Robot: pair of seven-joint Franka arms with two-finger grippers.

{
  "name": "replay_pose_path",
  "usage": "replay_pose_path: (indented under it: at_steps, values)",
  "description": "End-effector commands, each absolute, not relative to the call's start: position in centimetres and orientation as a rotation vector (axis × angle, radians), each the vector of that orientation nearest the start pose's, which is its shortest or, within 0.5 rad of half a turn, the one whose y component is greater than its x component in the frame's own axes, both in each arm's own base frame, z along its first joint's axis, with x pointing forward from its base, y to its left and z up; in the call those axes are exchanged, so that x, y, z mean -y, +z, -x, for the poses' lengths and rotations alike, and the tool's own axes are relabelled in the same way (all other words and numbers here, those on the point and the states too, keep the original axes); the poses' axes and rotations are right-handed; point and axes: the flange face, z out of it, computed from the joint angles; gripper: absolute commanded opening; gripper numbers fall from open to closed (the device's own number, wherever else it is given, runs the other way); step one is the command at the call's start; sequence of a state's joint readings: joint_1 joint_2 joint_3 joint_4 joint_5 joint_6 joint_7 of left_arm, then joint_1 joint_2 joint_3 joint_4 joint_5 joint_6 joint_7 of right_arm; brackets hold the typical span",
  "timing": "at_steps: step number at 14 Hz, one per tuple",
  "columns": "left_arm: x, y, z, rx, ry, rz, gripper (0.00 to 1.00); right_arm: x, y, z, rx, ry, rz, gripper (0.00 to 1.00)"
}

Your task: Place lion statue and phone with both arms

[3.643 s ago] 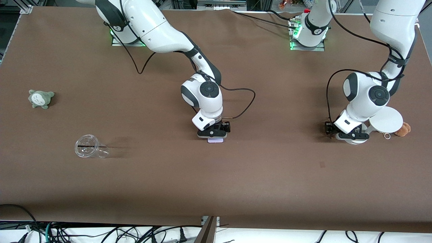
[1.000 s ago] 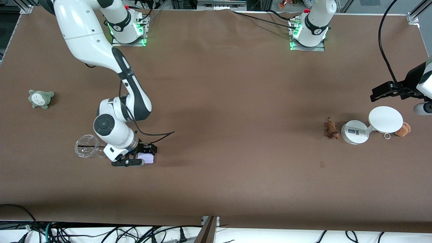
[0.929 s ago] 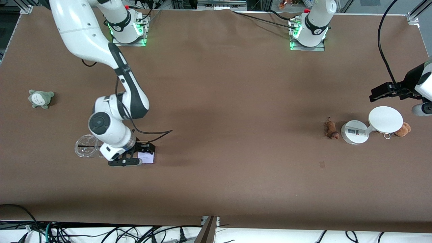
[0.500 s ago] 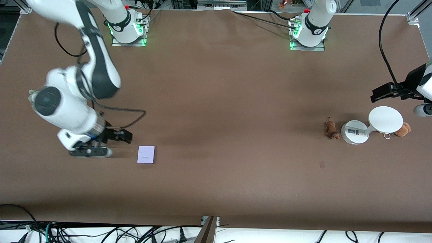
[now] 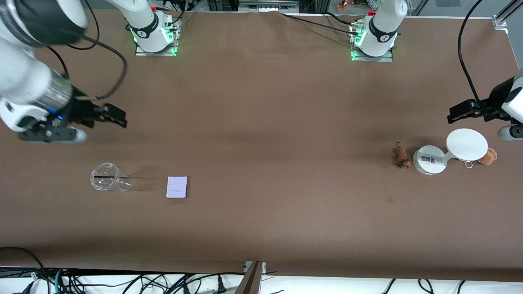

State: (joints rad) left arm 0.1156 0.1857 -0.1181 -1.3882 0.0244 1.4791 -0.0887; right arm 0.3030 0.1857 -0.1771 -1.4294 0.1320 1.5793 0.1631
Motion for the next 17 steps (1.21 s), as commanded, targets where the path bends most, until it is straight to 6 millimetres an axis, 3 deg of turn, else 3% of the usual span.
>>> replay_pose_path:
  at_steps: [1,2,7,10,17]
  values:
    - [-0.7,59.8,-60.1,0.116,0.133,3.132,1.0,-6.5,60.0,-59.0,-0.107,0.104,3.002,1.0]
    - [-0.6,59.7,-60.1,0.111,0.135,3.133,1.0,-6.1,60.6,-58.2,-0.108,0.125,2.998,1.0]
    - [-0.6,59.7,-60.1,0.111,0.135,3.133,1.0,-4.3,58.9,-54.8,-0.135,0.118,2.983,1.0]
    - [-0.6,59.7,-60.1,0.111,0.135,3.133,1.0,-4.4,59.3,-55.1,0.032,0.096,3.06,1.0]
    - [-0.7,59.7,-60.1,0.114,0.135,3.133,1.0,-4.7,59.6,-55.5,0.104,0.086,3.068,1.0]
